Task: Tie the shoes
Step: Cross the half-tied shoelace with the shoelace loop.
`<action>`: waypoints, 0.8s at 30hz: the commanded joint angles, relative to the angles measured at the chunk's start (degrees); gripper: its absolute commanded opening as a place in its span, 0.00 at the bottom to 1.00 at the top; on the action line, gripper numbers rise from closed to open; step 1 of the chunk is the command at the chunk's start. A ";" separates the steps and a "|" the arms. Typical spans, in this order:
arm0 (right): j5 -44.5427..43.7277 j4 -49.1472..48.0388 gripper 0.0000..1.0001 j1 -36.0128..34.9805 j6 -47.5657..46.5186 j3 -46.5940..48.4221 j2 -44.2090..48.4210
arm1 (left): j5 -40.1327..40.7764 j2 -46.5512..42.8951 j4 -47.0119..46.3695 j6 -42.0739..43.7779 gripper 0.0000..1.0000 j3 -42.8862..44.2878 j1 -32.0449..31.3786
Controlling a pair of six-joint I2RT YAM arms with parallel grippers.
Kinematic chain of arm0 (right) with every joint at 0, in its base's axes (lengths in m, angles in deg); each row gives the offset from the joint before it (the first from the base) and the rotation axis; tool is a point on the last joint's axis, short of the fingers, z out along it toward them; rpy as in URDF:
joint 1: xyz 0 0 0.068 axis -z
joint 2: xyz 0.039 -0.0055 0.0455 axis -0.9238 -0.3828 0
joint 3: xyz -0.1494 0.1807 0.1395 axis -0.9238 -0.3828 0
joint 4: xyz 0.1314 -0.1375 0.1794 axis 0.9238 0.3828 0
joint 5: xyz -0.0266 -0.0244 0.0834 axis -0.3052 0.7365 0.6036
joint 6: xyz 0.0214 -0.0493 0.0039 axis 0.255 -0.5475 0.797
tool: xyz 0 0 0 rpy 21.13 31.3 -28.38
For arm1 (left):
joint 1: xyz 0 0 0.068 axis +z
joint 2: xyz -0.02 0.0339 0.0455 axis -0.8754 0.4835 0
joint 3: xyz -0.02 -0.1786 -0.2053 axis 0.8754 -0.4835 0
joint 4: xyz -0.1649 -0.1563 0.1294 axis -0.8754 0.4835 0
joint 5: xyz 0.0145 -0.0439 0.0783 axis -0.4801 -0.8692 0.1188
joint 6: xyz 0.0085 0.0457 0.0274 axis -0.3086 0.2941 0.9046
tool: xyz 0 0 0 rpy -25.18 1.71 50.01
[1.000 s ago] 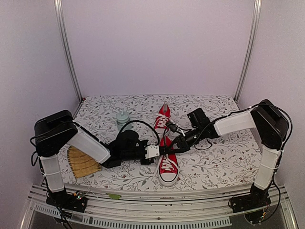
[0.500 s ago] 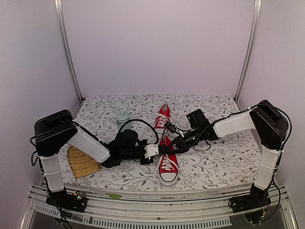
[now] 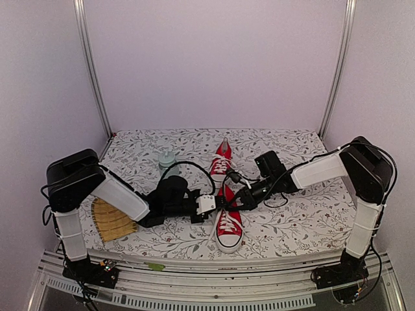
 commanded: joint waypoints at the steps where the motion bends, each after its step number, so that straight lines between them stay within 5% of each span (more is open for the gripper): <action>1: -0.30 -1.16 0.01 -0.26 0.14 -0.24 2.93 | -0.93 -1.27 2.85 -0.28 0.13 0.42 0.87; 11: 0.22 -0.86 0.01 -0.43 0.57 -0.96 4.39 | -0.08 -0.26 4.19 0.08 0.22 2.04 0.74; 19: -1.27 0.52 0.01 -0.44 0.03 -0.66 5.05 | -7.91 -5.16 7.21 0.64 0.47 -0.40 2.16; 24: -0.58 0.31 0.01 -0.43 -0.26 -0.90 5.62 | -11.14 -3.69 10.78 0.75 0.48 2.64 2.72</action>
